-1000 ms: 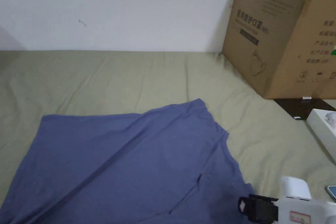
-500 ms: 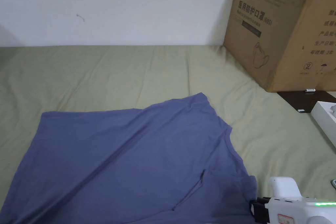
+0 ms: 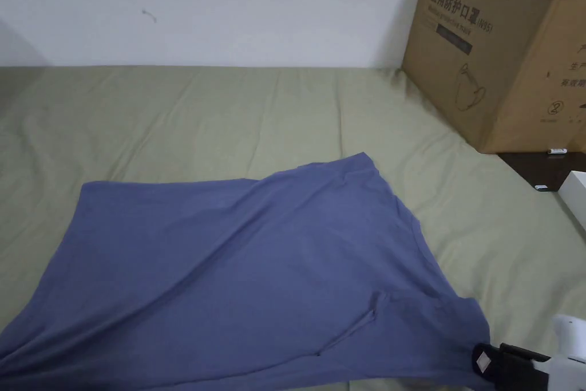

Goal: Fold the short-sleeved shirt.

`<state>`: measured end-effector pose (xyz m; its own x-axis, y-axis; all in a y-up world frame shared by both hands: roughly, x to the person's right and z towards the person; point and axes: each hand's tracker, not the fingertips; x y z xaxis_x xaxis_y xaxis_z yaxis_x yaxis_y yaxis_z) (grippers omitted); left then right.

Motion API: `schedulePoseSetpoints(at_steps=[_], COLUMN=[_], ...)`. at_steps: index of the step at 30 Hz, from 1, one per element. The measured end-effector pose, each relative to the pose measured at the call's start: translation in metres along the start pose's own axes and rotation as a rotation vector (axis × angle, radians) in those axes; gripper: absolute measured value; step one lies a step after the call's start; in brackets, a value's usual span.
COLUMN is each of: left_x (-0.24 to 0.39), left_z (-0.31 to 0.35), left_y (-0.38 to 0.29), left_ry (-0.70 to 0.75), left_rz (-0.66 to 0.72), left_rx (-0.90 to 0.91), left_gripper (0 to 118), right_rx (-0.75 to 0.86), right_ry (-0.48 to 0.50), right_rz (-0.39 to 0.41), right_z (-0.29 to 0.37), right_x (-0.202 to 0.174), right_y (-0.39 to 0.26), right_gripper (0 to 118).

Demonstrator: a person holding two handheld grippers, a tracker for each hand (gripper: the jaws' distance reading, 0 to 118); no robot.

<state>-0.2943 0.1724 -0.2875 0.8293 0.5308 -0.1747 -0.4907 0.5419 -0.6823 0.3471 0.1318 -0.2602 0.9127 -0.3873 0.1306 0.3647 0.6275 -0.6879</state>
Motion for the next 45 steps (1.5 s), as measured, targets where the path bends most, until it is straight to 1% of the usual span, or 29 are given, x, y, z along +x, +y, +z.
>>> schedulePoseSetpoints(at_steps=[2, 6, 8, 10, 13, 15, 17, 19, 21, 23, 24, 27, 30, 31, 32, 33, 34, 35, 36, 37, 39, 41, 42, 45], left_x=[0.001, 0.003, 0.004, 0.003, 0.002, 0.002, 0.003, 0.006, 0.009, 0.008, 0.008, 0.004, -0.007, -0.011, -0.013, -0.016, -0.016, -0.018, -0.019, -0.018, -0.013, -0.001, 0.008, 0.04], left_z=[0.001, 0.0, -0.002, -0.003, -0.002, -0.001, -0.007, -0.021, -0.043, -0.069, -0.084, -0.13, -0.173, -0.186, -0.197, -0.204, -0.205, -0.204, -0.203, -0.197, -0.178, -0.153, -0.135, -0.075], left_y=[0.005, 0.006, 0.005, 0.002, 0.006, 0.016, 0.031, 0.05, 0.072, 0.092, 0.103, 0.131, 0.147, 0.15, 0.152, 0.153, 0.149, 0.149, 0.148, 0.146, 0.145, 0.141, 0.136, 0.107], left_ry=[0.025, 0.026, 0.023, 0.014, -0.009, -0.047, -0.062, -0.063, -0.036, -0.037, -0.045, -0.031, -0.034, -0.033, -0.024, -0.022, -0.003, -0.004, -0.025, -0.047, -0.081, -0.099, -0.102, -0.052], left_rz=[-0.014, -0.043, -0.045, -0.037, 0.007, 0.051, 0.076, 0.072, 0.079, 0.132, 0.164, 0.248, 0.353, 0.375, 0.38, 0.392, 0.406, 0.411, 0.416, 0.419, 0.385, 0.302, 0.227, -0.045], left_rx=[-0.01, -0.033, -0.05, -0.061, -0.06, -0.046, -0.039, -0.044, -0.092, -0.136, -0.149, -0.211, -0.25, -0.264, -0.285, -0.273, -0.252, -0.238, -0.216, -0.172, -0.091, -0.036, 0.012, 0.245], left_gripper=[3, 3, 3, 3, 3, 3, 3, 3, 3, 3, 3, 3, 3, 6, 11, 24, 64, 95, 110, 110, 109, 109, 109, 109], right_rx=[-0.005, -0.009, -0.017, -0.022, -0.025, -0.012, -0.006, 0.003, -0.01, -0.038, -0.064, -0.149, -0.224, -0.237, -0.223, -0.211, -0.189, -0.144, -0.103, -0.078, 0.0, 0.04, 0.091, 0.269], right_ry=[-0.011, -0.059, -0.07, -0.069, -0.026, -0.014, -0.009, -0.006, -0.01, -0.003, -0.001, -0.013, -0.045, -0.055, -0.06, -0.061, -0.069, -0.087, -0.099, -0.094, -0.065, -0.046, -0.038, 0.01], right_rz=[0.002, 0.032, 0.03, 0.007, -0.059, -0.069, -0.06, -0.044, -0.032, -0.043, -0.065, -0.171, -0.23, -0.237, -0.252, -0.26, -0.264, -0.266, -0.251, -0.239, -0.234, -0.194, -0.155, -0.023], right_z=[0.004, 0.016, 0.021, 0.028, 0.034, 0.036, 0.031, 0.017, -0.005, -0.031, -0.049, -0.109, -0.168, -0.183, -0.193, -0.202, -0.206, -0.204, -0.203, -0.199, -0.178, -0.153, -0.135, -0.077], right_x=[0.0, 0.001, 0.003, 0.006, 0.008, 0.004, -0.002, -0.006, -0.01, -0.02, -0.02, -0.014, -0.011, -0.01, -0.011, -0.012, -0.014, -0.016, -0.02, -0.024, -0.03, -0.044, -0.054, -0.083], right_y=[0.003, 0.002, 0.002, 0.002, 0.006, 0.015, 0.031, 0.056, 0.085, 0.113, 0.128, 0.164, 0.183, 0.185, 0.186, 0.186, 0.186, 0.183, 0.182, 0.179, 0.174, 0.168, 0.162, 0.14], right_gripper=[2, 2, 2, 2, 2, 2, 2, 2, 2, 2, 2, 2, 2, 2, 3, 5, 26, 62, 95, 112, 112, 112, 112, 111])
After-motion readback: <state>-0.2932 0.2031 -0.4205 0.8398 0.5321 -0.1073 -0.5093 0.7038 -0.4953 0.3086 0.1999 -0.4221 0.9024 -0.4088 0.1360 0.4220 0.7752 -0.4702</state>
